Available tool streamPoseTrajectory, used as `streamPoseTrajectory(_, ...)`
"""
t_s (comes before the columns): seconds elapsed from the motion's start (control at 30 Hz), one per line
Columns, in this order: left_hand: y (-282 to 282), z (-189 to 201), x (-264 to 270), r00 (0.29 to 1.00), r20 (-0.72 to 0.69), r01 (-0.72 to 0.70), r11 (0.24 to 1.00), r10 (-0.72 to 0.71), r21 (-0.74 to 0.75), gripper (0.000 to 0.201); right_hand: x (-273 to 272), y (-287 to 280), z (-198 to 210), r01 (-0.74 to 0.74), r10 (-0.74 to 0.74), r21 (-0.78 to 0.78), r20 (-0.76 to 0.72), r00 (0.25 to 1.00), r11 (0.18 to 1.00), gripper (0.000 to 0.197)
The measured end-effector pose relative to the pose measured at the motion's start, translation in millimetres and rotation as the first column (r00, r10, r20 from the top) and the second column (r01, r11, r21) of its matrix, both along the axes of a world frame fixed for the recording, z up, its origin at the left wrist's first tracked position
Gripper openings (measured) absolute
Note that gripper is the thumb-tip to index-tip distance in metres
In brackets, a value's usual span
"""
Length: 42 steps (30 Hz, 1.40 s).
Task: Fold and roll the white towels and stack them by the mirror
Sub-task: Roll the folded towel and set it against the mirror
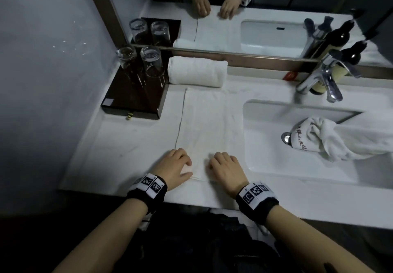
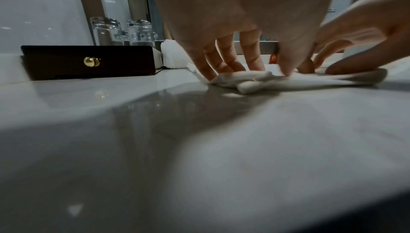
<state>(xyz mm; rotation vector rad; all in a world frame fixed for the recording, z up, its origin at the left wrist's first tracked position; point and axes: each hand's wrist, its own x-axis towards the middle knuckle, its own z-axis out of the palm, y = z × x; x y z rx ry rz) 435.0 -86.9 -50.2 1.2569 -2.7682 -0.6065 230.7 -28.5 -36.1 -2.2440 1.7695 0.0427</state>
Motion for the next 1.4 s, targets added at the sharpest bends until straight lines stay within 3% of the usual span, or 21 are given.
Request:
streamPoseTrajectory(0.07,3.0,1.0,6.4,0.999,0.027,0.045,0.998,-0.046,0.032,0.044,2.9,14.5,-1.3,0.022,-0.02,-0.026,0.055,0.998,0.999,0.034)
streamPoseTrajectory(0.13,4.7,1.6,12.4,0.994,0.066,0.091,0.996,-0.091,0.016,0.048,5.8,25.2,-1.8,0.062,-0.059,-0.033,0.088,0.994,0.998,0.043)
streamPoseTrajectory(0.23,9.5,6.5,17.1,0.99,0.069,0.129,0.991,-0.126,-0.04,0.039,7.6,33.5,-4.8,0.127,-0.12,-0.052,0.124,0.985,0.991,0.034)
streamPoseTrajectory(0.33,13.8,7.0,17.5,0.983,-0.021,0.176,0.974,-0.181,-0.143,0.028,9.7,39.7,-8.5,0.15,-0.143,-0.074,0.097,0.985,0.986,0.028)
streamPoseTrajectory(0.53,9.6,-3.2,22.4,0.994,0.044,0.104,0.993,-0.101,-0.055,0.032,18.2,45.5,-7.9,0.253,-0.223,-0.156,0.186,0.957,0.955,0.014)
streamPoseTrajectory(0.63,10.6,-9.1,21.7,0.999,0.006,0.039,0.998,-0.039,-0.039,0.033,16.7,42.7,-11.3,0.384,-0.351,-0.109,0.238,0.906,0.917,0.012)
streamPoseTrajectory(0.73,5.0,-12.7,17.7,0.998,0.056,0.03,0.999,-0.029,-0.032,0.034,7.5,38.3,-12.5,0.408,-0.374,-0.066,0.287,0.882,0.911,0.016)
streamPoseTrajectory(0.87,-5.0,-8.2,10.2,0.998,0.012,-0.068,0.995,0.068,0.067,0.028,-3.8,25.6,-7.3,0.479,-0.445,0.009,0.382,0.81,0.878,0.019)
streamPoseTrajectory(0.97,-8.5,-1.3,6.5,0.992,-0.014,-0.12,0.991,0.122,0.063,0.018,-9.0,17.9,-5.0,0.451,-0.447,0.067,0.327,0.833,0.89,0.015)
streamPoseTrajectory(1.1,-5.2,2.3,3.8,0.995,-0.014,-0.099,0.995,0.1,0.011,0.013,-10.1,18.5,-10.4,0.291,-0.289,0.024,0.223,0.931,0.957,0.013)
streamPoseTrajectory(1.27,-7.1,10.6,1.3,0.991,-0.04,-0.13,0.99,0.128,-0.062,0.009,-21.4,11.4,-15.4,0.416,-0.406,0.033,0.304,0.862,0.909,0.021)
streamPoseTrajectory(1.37,-8.4,19.5,-7.1,0.998,0.043,-0.039,0.988,0.046,-0.15,0.015,-20.7,9.2,-6.4,0.234,-0.208,-0.149,0.175,0.962,0.961,0.013)
streamPoseTrajectory(1.4,-6.3,19.2,-10.0,0.996,0.087,0.02,0.99,-0.008,-0.138,0.02,-17.7,8.6,-2.4,0.166,-0.156,-0.174,0.071,0.985,0.971,0.014)
